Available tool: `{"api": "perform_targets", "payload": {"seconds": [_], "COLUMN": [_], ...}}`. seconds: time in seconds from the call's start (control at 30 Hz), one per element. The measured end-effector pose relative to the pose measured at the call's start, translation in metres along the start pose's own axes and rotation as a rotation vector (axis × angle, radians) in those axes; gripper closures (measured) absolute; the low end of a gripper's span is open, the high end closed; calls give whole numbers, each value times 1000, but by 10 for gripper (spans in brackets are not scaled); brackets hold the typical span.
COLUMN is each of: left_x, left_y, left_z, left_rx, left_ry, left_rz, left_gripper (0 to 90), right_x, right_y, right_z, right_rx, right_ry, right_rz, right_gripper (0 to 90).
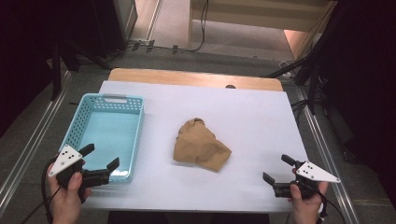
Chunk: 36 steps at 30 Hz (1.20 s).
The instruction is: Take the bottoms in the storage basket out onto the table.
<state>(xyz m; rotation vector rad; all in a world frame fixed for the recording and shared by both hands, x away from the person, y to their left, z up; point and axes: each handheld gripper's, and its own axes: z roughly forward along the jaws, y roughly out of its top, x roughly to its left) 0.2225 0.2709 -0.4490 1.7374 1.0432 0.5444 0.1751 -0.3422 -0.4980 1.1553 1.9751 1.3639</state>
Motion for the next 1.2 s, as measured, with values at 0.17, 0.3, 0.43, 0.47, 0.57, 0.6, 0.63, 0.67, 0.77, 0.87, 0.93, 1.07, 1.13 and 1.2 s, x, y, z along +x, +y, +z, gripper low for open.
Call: {"api": "perform_targets", "payload": {"seconds": [0.17,0.3,0.43,0.47,0.57,0.6,0.63,0.67,0.77,0.87,0.93,1.07,1.13,1.2], "left_x": [5,8,10,12,14,14,14,14,15,14,14,16,15,15], "left_y": [-7,-10,-12,-13,-13,-14,-14,-14,-14,-15,-14,-14,-14,-14], "left_z": [-4,-9,-13,-13,-12,-11,-10,-10,-11,-10,-9,-10,-10,-9], "left_rx": [-3,-25,-49,-55,-65,-68,-70,-71,-84,-75,-78,-86,-82,-76], "left_ry": [11,31,48,51,52,57,60,61,51,60,59,38,43,54], "left_rz": [-4,7,19,19,24,26,26,24,24,35,29,15,18,29], "left_gripper": [0,0,0,0,0,0,0,0,0,0,0,0,0,0], "right_x": [0,0,0,-1,-2,-2,-2,-3,-5,-7,-7,-7,-8,-9], "right_y": [0,0,-1,-1,-2,-3,-3,-3,-4,-4,-5,-6,-7,-7], "right_z": [0,0,0,0,1,2,2,2,3,3,3,4,5,6], "right_rx": [1,0,2,1,10,11,12,15,18,19,21,26,31,36], "right_ry": [2,4,6,5,7,7,9,9,3,1,-1,2,3,5], "right_rz": [5,3,3,5,5,7,3,2,9,11,14,16,21,14], "right_gripper": [0,0,0,0,0,0,0,0,0,0,0,0,0,0]}}
